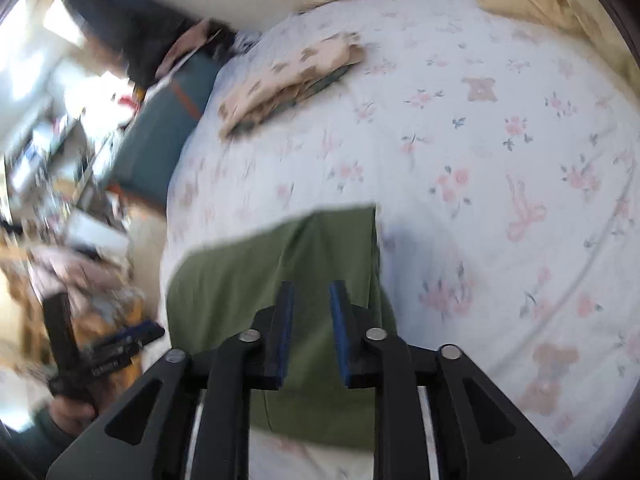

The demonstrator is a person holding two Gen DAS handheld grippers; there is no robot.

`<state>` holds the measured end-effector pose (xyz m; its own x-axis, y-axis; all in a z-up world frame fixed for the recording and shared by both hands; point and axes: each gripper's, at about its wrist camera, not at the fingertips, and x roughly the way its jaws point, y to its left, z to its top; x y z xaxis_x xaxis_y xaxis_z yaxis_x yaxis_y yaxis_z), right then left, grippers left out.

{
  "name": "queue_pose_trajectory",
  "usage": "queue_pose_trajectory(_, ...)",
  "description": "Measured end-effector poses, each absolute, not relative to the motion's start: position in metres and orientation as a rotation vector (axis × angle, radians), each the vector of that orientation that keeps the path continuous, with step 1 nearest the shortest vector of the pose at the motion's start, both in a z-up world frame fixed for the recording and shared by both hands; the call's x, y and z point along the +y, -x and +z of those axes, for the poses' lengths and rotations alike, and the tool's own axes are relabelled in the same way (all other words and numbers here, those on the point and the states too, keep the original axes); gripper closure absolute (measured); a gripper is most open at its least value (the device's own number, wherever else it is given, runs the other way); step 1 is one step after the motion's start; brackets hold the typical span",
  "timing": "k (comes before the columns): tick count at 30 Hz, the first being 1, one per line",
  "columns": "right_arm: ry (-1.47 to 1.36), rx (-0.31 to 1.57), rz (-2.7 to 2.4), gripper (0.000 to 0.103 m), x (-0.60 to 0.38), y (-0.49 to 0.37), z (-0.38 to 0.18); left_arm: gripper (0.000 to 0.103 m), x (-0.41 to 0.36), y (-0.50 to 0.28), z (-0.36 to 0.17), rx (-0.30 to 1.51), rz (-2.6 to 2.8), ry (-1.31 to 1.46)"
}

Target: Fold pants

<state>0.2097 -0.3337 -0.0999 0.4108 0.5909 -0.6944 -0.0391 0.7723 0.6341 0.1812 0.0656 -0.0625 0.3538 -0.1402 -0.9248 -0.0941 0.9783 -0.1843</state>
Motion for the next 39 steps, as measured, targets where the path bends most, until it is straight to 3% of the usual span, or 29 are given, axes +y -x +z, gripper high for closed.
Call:
queue_pose_trajectory(6,-0.740,1.171,0.342,0.064,-0.351,-0.255,-0.144,0.047,0.081,-0.236,-0.077,1.159,-0.073,0.432)
queue_pose_trajectory(12,-0.720,1.191,0.358,0.065,-0.339,-0.268,-0.157,0.049,0.081,-0.261,-0.116,1.261,-0.054,0.586)
queue_pose_trajectory(13,-0.690,1.187,0.358,0.074,-0.336,-0.270,-0.156,0.049,0.077,-0.262,-0.120,1.266,-0.056,0.586)
queue_pose_trajectory(14,-0.622,1.169,0.344,0.097,-0.330,-0.271,-0.152,0.051,0.073,-0.263,-0.120,1.270,-0.061,0.574)
queue_pose_trajectory(15,-0.595,1.165,0.346,0.101,-0.328,-0.269,-0.149,0.053,0.066,-0.264,-0.119,1.265,-0.072,0.542)
queue_pose_trajectory(20,-0.571,1.151,0.404,0.103,-0.320,-0.263,-0.139,0.091,0.050,-0.263,-0.109,1.236,-0.120,0.458)
queue_pose_trajectory(22,-0.554,1.123,0.404,0.103,-0.321,-0.260,-0.132,0.095,0.046,-0.261,-0.102,1.227,-0.131,0.407)
queue_pose_trajectory(34,-0.422,1.148,0.242,0.103,-0.334,-0.255,-0.132,0.097,0.052,-0.255,-0.098,1.212,-0.093,0.372)
queue_pose_trajectory(39,-0.388,1.137,0.213,0.103,-0.332,-0.253,-0.127,0.089,0.049,-0.252,-0.095,1.204,-0.094,0.337)
